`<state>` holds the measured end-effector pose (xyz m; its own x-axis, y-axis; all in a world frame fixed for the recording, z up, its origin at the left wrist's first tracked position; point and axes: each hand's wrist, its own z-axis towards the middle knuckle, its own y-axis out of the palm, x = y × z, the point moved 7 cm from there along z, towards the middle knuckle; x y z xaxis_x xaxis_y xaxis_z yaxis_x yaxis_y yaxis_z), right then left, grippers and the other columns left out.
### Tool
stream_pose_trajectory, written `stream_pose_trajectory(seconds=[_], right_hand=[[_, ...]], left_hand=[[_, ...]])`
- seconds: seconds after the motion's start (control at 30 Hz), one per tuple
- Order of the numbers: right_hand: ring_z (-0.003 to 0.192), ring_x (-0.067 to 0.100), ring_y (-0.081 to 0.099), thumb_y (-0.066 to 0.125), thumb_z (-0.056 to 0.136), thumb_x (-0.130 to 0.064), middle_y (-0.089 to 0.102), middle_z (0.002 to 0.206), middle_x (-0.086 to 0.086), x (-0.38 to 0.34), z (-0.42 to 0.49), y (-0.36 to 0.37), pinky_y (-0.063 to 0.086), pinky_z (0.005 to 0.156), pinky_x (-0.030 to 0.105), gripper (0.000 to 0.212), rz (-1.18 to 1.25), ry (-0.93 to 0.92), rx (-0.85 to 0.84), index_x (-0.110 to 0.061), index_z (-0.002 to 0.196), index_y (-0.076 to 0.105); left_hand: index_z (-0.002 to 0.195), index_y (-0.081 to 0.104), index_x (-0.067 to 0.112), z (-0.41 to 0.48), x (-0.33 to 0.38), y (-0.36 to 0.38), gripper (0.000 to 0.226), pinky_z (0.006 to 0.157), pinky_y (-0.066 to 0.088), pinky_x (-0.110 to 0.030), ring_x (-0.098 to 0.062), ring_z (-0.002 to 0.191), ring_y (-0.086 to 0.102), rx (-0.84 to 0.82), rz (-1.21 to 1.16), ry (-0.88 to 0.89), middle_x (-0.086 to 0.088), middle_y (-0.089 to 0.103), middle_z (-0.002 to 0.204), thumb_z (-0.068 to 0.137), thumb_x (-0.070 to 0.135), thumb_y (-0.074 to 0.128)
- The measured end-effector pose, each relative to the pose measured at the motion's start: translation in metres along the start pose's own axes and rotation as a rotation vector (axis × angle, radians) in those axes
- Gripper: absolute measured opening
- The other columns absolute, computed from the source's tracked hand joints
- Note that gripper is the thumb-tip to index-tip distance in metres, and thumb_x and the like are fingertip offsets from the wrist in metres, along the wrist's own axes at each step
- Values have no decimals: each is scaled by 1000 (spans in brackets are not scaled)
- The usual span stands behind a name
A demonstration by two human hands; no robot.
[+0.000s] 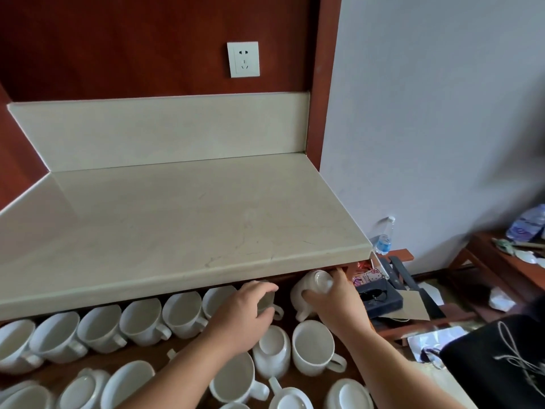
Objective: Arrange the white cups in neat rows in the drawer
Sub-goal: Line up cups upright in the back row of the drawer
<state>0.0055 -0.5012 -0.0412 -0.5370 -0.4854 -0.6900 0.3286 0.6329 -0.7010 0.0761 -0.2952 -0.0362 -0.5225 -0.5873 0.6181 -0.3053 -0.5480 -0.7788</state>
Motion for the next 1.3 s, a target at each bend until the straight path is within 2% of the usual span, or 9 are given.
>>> stream_pose_trajectory(seconds=[0.1,0.2,0.3,0.5,0.63,0.8,1.0,1.17,1.3], right_hand=[[99,18,60,75,76,-49,63,115,-1,0,-14,-17,42,74,32,75,102,44,56,-17,138,46],[83,15,67,78,73,-52,68,94,-4,5,-30,-33,57,70,38,56,272,84,67,-20,115,60],[84,32,74,76,86,-33,73,100,17,13,-46,-33,63,81,51,37,775,243,-120,-8,112,66],[81,38,68,48,99,-46,68,98,29,-15,-78,-36,61,75,41,55,1089,364,-461,2,123,64],[84,37,66,45,101,-53,72,104,25,-15,-80,-38,58,83,44,61,917,334,-477,0,122,67],[102,21,70,64,97,-33,74,113,1,-24,-64,-70,57,97,44,23,574,2,-218,-29,120,68],[119,0,52,84,71,-38,49,136,-23,-47,-64,-64,44,99,22,91,-242,-441,-304,-38,148,35],[115,14,54,80,68,-52,41,136,-10,-34,-59,-54,48,92,27,98,-314,-513,-93,-36,147,25],[100,14,55,79,73,-46,42,128,-10,-16,-56,-44,51,85,29,84,-216,-462,-27,-34,140,30]], left_hand=[[135,59,34,0,9,0,49,98,30,-1,2,122,52,-9,-1,44,24,53,132,88,22,69],[132,47,56,-1,20,1,64,106,35,-11,8,126,47,-12,-59,111,37,42,133,80,31,75],[133,25,77,-5,35,2,83,100,36,-6,19,125,41,-57,-155,169,39,31,146,69,55,73],[138,48,40,2,72,-14,86,98,51,-30,-10,116,65,-50,-532,160,21,62,128,67,26,95],[128,52,38,4,80,-30,75,91,55,-34,-8,104,68,-68,-477,151,12,68,116,65,28,92],[118,49,48,6,76,-29,71,86,52,-28,1,100,59,-86,-259,125,22,58,115,59,45,88],[134,45,45,11,82,-17,81,100,42,-20,1,117,50,-74,-127,155,22,50,131,61,55,81],[149,44,26,12,100,-9,88,100,20,1,10,126,38,-62,-123,263,19,46,139,72,42,85],[149,46,27,9,87,-7,79,107,34,-12,6,129,45,-88,-176,228,15,52,145,79,34,84]])
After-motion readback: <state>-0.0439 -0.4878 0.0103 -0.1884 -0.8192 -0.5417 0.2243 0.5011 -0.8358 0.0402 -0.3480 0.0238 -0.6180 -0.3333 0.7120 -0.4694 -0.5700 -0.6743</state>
